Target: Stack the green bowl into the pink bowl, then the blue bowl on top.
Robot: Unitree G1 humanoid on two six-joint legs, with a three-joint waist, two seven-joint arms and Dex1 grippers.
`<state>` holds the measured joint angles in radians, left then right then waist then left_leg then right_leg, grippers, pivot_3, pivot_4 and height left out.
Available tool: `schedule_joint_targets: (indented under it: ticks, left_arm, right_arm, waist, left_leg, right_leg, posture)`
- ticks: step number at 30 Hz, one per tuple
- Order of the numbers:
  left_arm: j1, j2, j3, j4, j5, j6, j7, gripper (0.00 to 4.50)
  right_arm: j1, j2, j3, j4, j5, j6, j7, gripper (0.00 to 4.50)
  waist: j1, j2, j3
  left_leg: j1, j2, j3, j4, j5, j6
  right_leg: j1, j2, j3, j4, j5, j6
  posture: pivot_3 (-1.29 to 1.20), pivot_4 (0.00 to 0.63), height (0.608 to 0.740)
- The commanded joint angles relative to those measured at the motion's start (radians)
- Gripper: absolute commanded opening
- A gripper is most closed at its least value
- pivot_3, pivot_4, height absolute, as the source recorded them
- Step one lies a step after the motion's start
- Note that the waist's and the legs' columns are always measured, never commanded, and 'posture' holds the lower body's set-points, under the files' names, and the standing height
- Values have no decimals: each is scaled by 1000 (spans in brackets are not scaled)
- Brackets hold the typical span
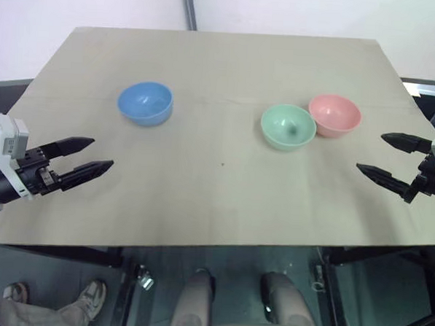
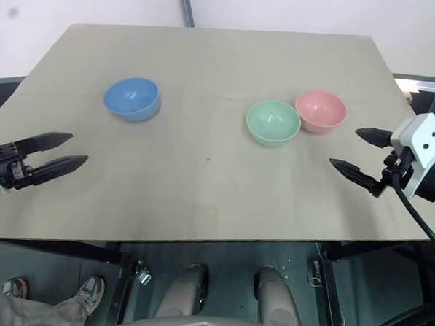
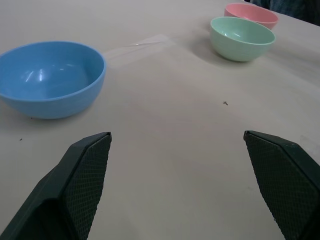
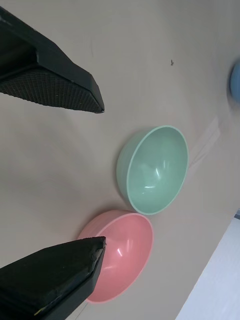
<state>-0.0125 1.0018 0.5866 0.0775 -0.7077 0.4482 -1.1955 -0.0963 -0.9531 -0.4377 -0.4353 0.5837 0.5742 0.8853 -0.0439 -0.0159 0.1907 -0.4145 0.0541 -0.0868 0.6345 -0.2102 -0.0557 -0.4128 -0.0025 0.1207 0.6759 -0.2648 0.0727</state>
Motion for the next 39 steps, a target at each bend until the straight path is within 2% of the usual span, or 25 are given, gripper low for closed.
schedule_joint_targets:
  ticks: [1, 11, 16, 21, 26, 33, 34, 35, 39]
  left_arm:
    - [-13, 15, 25, -38, -9, 8, -8, 4500]
    - [-74, -6, -10, -106, -39, 32, -21, 4500]
    - [-92, -18, -44, -171, -60, 47, -31, 4500]
    - [-146, -25, -110, -225, -111, 81, -79, 4500]
    - [-184, -57, -186, -275, -91, 39, -110, 4500]
    - [-148, -80, -176, -335, -94, 46, -83, 4500]
    - [-141, -82, -170, -344, -97, 49, -76, 4500]
    - [-131, -83, -163, -355, -101, 51, -70, 4500]
    - [-95, -88, -136, -390, -114, 58, -48, 4500]
  right_arm:
    - [-22, -11, -1, -19, -1, -10, -7, 4294]
    - [-72, 3, 77, 2, -32, -34, -17, 4294]
    - [-179, 16, 199, 108, -134, -103, -28, 4294]
    - [-345, 37, 369, 358, -301, -237, 2, 4294]
    - [-611, 147, 556, 752, -481, -445, 60, 4294]
    - [-825, 243, 684, 1179, -661, -724, 95, 4294]
    - [-848, 254, 686, 1228, -675, -745, 88, 3752]
    - [-867, 259, 692, 1269, -688, -771, 98, 3547]
    - [-908, 265, 701, 1360, -737, -869, 86, 1661]
  waist:
    - [0, 0, 0]
    - [-3, 0, 0]
    - [-3, 0, 0]
    - [-3, 0, 0]
    - [-22, 1, 2]
    - [-29, 2, 3]
    - [-29, 2, 3]
    - [-28, 2, 4]
    - [-26, 2, 4]
  left_leg:
    - [0, 0, 0, 0, 0, 0]
    - [0, 0, 0, 0, 0, 0]
    - [1, 0, 0, 0, 0, 0]
    - [0, 0, 0, 1, 0, 0]
    - [0, 0, 1, 1, 0, 0]
    - [-1, 0, 1, -1, 0, 0]
    - [-1, 0, 1, -1, 0, 0]
    - [-1, 0, 1, -1, 0, 0]
    - [-1, 0, 0, -1, 0, 0]
  right_leg:
    - [0, 0, 0, 0, 0, 0]
    - [0, 0, 0, 0, 0, 0]
    - [0, 0, 0, 1, 0, 0]
    - [0, 0, 0, 1, 0, 0]
    - [-1, 0, 1, 1, 3, 3]
    - [-1, 0, 1, 1, 5, -1]
    - [-1, 0, 1, 1, 5, -1]
    - [-1, 0, 1, 1, 5, -1]
    - [-1, 0, 1, 1, 5, -1]
  posture:
    - [0, 150, 727]
    - [0, 150, 727]
    - [0, 150, 727]
    - [0, 150, 727]
    - [0, 150, 727]
    - [0, 150, 727]
    - [0, 150, 727]
    - [0, 150, 727]
    - [0, 150, 727]
